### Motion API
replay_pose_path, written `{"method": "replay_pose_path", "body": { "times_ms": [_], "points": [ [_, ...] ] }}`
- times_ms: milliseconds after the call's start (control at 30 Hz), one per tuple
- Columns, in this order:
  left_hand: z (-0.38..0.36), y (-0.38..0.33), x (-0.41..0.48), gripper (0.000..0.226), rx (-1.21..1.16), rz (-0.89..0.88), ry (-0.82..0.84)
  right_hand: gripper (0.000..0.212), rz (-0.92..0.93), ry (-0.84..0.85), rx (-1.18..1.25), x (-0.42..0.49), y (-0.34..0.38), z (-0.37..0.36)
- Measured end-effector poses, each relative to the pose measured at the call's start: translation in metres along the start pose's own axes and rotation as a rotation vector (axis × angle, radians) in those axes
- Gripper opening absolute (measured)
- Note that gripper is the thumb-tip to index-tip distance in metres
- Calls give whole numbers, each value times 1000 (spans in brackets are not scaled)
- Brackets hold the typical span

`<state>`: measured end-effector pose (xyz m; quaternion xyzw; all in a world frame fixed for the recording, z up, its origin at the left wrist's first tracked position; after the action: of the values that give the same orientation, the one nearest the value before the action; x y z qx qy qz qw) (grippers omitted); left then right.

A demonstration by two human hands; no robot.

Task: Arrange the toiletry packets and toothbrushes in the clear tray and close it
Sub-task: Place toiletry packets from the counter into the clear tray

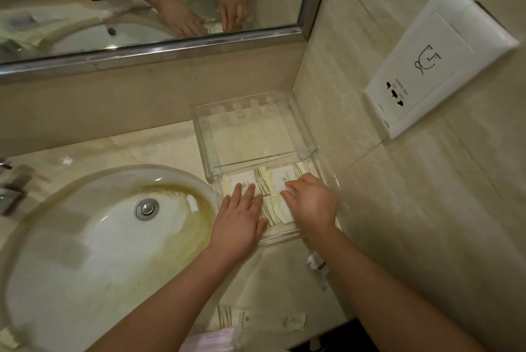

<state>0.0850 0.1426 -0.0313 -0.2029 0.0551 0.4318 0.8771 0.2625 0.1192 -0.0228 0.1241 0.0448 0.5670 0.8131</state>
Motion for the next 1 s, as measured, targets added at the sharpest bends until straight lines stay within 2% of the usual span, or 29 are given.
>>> {"method": "replay_pose_path", "body": {
  "times_ms": [100, 200, 300, 467, 567, 633, 767, 900, 1000],
  "points": [
    [2, 0, -1, 61, 28, 2, 19, 35, 20, 73, -15, 1, 2, -3],
    [3, -3, -2, 62, 20, 6, -3, 36, 69, 111, 0, 2, 7, -6],
    [2, -4, -4, 65, 33, -2, 25, 40, 140, 233, -31, 4, 12, -11],
    [4, 0, -1, 67, 98, -9, 74, 50, 143, 369, -144, 3, 10, -13],
    [7, 0, 0, 66, 76, -16, 69, 53, 148, 440, -123, 6, 9, -11],
    [8, 0, -2, 65, 41, -14, 53, 54, 128, 428, -31, 6, 9, -6],
    [11, -3, -17, 57, -92, -42, -50, 51, -17, 253, 230, -12, 1, 15],
    [14, -13, -47, 37, -253, -134, -211, 46, -137, 105, 361, -63, -12, 36],
    [2, -24, -76, 28, -310, -144, -165, 44, -192, 121, 367, -110, -19, 35]
  ]
}}
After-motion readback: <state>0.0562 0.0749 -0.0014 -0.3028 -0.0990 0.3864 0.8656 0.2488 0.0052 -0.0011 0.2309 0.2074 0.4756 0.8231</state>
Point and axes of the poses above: each hand's wrist, its own x-axis towards the middle knuckle, its own z-axis out of the back of the hand, y = z × x, the point moved 3 cm from there along x, towards the middle knuckle, and after that the axes turned 3 degrees about -x, right-handed, at the moved point
